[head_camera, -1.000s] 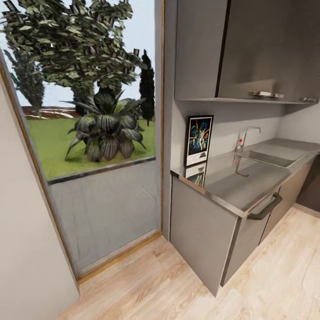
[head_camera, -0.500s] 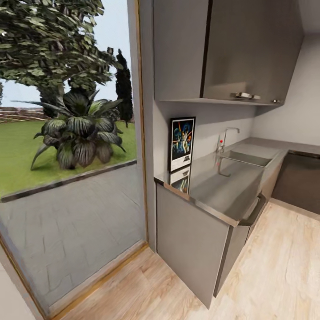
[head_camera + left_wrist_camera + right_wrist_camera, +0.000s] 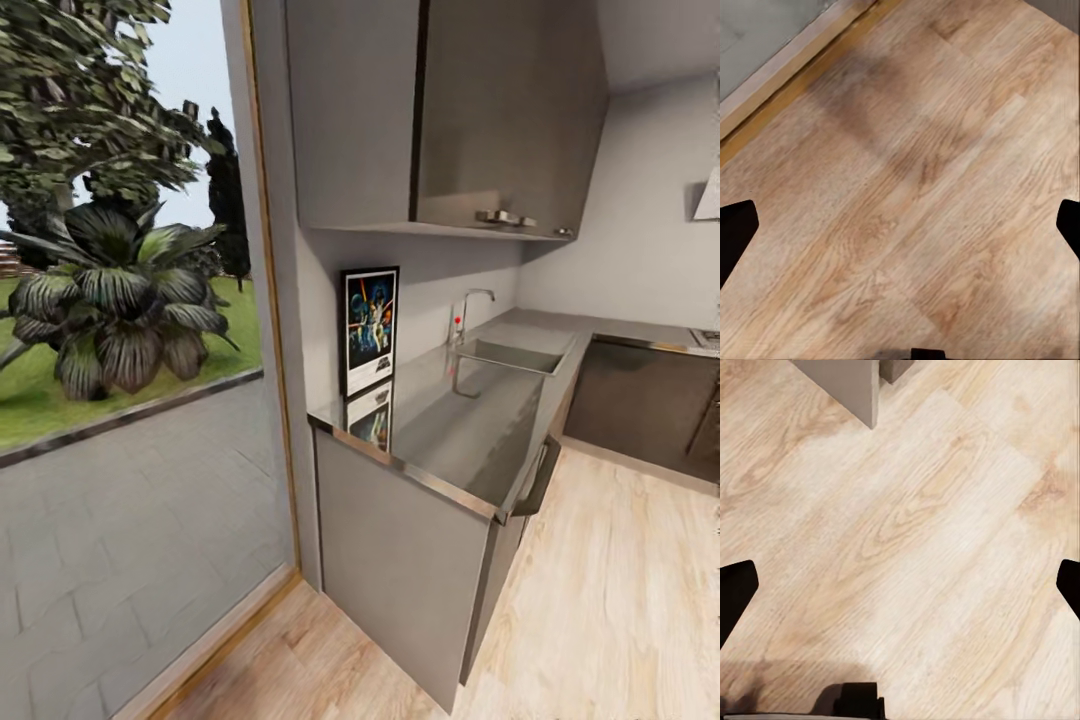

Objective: Pick up the poster from the kitchen countertop and hang it on one of the wall nails in the kitchen.

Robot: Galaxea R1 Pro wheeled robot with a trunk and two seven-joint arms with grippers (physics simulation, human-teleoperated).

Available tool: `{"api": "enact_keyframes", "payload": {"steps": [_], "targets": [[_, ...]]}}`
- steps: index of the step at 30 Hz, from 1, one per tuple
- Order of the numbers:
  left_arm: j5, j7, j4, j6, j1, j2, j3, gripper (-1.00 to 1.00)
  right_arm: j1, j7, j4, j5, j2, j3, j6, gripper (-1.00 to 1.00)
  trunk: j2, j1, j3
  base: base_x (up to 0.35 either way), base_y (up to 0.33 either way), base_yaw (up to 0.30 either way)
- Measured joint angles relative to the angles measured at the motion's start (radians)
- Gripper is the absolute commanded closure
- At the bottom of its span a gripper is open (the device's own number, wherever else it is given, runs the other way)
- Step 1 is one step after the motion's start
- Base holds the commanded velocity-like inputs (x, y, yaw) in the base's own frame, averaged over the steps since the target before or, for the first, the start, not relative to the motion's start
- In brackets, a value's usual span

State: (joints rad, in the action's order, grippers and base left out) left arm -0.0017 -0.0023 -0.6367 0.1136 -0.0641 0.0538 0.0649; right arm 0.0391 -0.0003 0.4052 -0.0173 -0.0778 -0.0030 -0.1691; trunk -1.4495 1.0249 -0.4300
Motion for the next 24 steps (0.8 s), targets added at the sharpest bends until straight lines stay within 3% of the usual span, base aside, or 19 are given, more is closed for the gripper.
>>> {"api": "enact_keyframes", "payload": {"steps": [4,6,8,10,12,14,15,16,18,19,21,24], "targets": [[0.001,-0.003,-0.053,0.028,0.000,-0.002,-0.007,-1.00,0.000,-0.001,0.001,0.001,-0.011,-0.002,-0.001,-1.00,0.000,0.000,0.001,0.016,0.003,-0.053],[0.001,-0.006,-0.150,0.034,0.000,-0.004,-0.011,-1.00,0.000,-0.001,0.002,0.003,-0.018,-0.002,-0.001,-1.00,0.000,0.000,0.001,0.006,0.001,-0.018],[0.001,-0.013,-0.324,0.007,0.000,-0.008,-0.023,-1.00,0.000,-0.002,0.003,0.004,-0.023,-0.003,-0.019,-1.00,0.000,0.000,0.001,0.003,0.001,-0.008],[0.002,-0.016,-0.464,-0.077,0.000,-0.022,-0.054,-1.00,0.000,-0.002,0.003,0.004,-0.025,-0.004,-0.051,-1.00,0.000,0.000,0.001,0.001,0.000,-0.004],[0.002,-0.016,-0.652,-0.230,0.000,-0.055,-0.098,-1.00,0.000,-0.003,0.003,0.005,-0.026,-0.004,-0.082,-1.00,0.000,0.000,0.001,0.001,0.000,-0.002],[0.001,-0.017,-0.795,-0.341,0.002,-0.089,-0.120,-1.00,0.000,-0.004,0.004,0.006,-0.027,-0.005,-0.097,-1.00,0.000,0.000,0.001,0.000,0.000,0.000],[0.001,-0.017,-0.817,-0.360,0.013,-0.101,-0.123,-1.00,0.000,-0.004,0.006,0.006,-0.029,-0.007,-0.100,-1.00,0.000,0.000,0.001,0.000,0.000,0.000],[0.002,-0.018,-0.853,-0.395,0.057,-0.132,-0.129,-1.00,0.000,-0.004,0.015,0.008,-0.034,-0.034,-0.106,-1.00,0.000,0.000,0.001,0.000,0.000,0.000],[0.001,-0.019,-0.869,-0.416,0.097,-0.149,-0.131,-1.00,0.000,-0.003,0.025,0.008,-0.036,-0.074,-0.116,-1.00,0.000,0.000,0.001,0.000,0.000,0.000],[0.002,-0.019,-0.878,-0.444,0.130,-0.161,-0.133,-1.00,-0.001,-0.002,0.036,0.009,-0.037,-0.120,-0.128,-1.00,0.000,0.000,0.001,0.000,0.000,0.000],[0.002,-0.024,-0.886,-0.502,0.190,-0.179,-0.135,-1.00,-0.003,-0.001,0.057,0.008,-0.037,-0.171,-0.144,-1.00,0.000,0.000,0.001,0.000,0.000,0.000],[0.004,-0.062,-0.889,-0.586,0.303,-0.204,-0.137,-1.00,-0.007,0.000,0.086,0.008,-0.037,-0.203,-0.161,-1.00,0.000,0.000,0.001,0.000,0.000,0.000]]}}
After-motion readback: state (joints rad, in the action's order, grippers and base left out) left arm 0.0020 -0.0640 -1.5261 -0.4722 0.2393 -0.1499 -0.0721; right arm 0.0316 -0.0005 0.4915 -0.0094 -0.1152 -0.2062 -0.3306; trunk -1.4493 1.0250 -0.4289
